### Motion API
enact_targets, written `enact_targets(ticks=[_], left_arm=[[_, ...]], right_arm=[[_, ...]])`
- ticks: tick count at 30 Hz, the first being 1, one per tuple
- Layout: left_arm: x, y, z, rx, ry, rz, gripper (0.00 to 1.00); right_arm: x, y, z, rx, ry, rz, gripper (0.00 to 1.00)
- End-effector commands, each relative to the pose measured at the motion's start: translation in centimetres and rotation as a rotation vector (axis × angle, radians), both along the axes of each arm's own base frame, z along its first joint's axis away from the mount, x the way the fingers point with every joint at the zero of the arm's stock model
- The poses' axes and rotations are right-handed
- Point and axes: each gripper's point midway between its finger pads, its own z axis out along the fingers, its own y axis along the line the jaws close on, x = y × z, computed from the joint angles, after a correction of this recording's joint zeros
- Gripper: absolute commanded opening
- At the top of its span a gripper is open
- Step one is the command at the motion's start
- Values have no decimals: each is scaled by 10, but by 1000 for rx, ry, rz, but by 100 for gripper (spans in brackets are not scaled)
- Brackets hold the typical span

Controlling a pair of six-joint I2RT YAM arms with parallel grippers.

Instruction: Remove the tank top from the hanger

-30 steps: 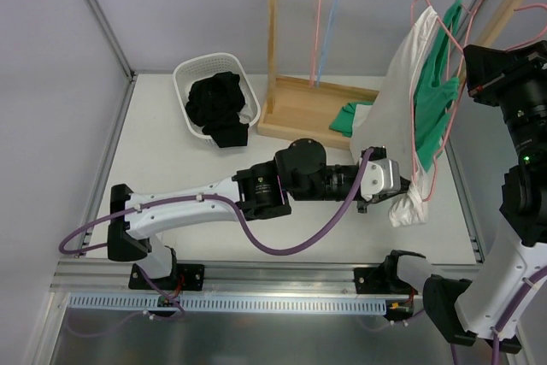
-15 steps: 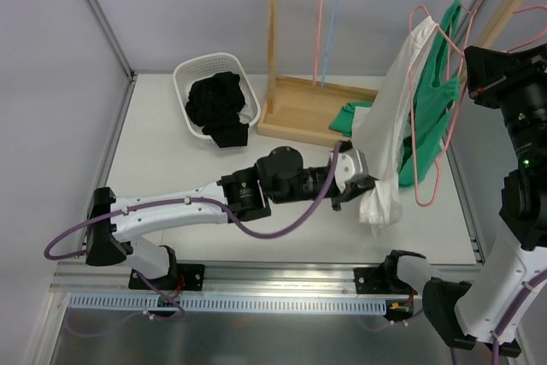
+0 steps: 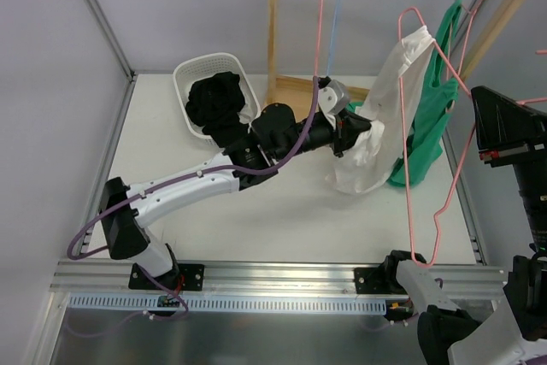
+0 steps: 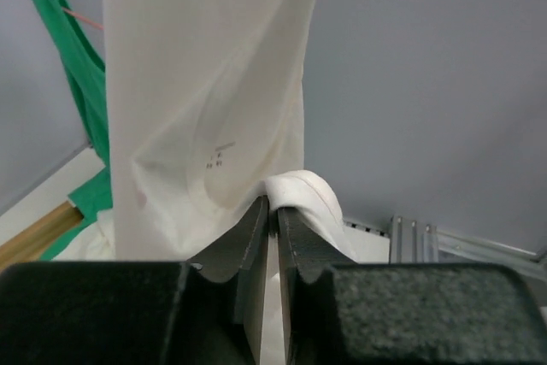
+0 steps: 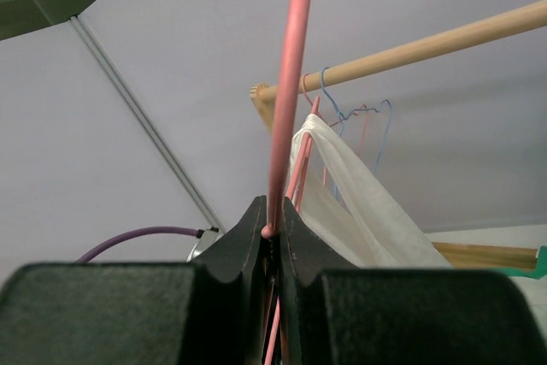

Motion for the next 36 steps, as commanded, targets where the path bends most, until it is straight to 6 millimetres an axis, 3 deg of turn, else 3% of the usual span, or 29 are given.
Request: enact_targets(ticks=[1,3,5,6,8,9,20,25,26,28,29,31,36], left_arm=[[-7,-5,52,-160,-29,-79,10],[-8,-11,55,-182,-25,-105,29],[-6,-15,59,-217,-16,-114,38],[-5,-15,61,-228,-16,-119,55],[0,-18,61,-243,2,-118,77],[5,-17,62,-252,11,-95,98],[32,-3,52,-261,20,75,99],[16,9,42,-236,29,36,99],[9,16,49,-251,29,22,99],[-1,18,38,-230,41,0,99],[-8,24,44,-237,30,-6,99],[-17,25,33,-210,29,3,99],[-19,35,22,-180,18,76,99]], right_arm=[[-4,9,19,30,-65,64,0],[-9,11,23,31,-78,75,0],[-12,12,27,40,-86,80,0],[-12,12,27,44,-86,82,0],[-13,13,29,52,-88,88,0],[-13,14,31,53,-90,96,0],[-18,15,36,74,-100,106,0],[-11,13,37,75,-95,95,0],[-9,12,38,76,-96,91,0],[-4,9,38,75,-96,76,0],[-4,8,39,67,-104,70,0],[-1,7,41,67,-109,67,0],[0,8,42,77,-112,78,0]])
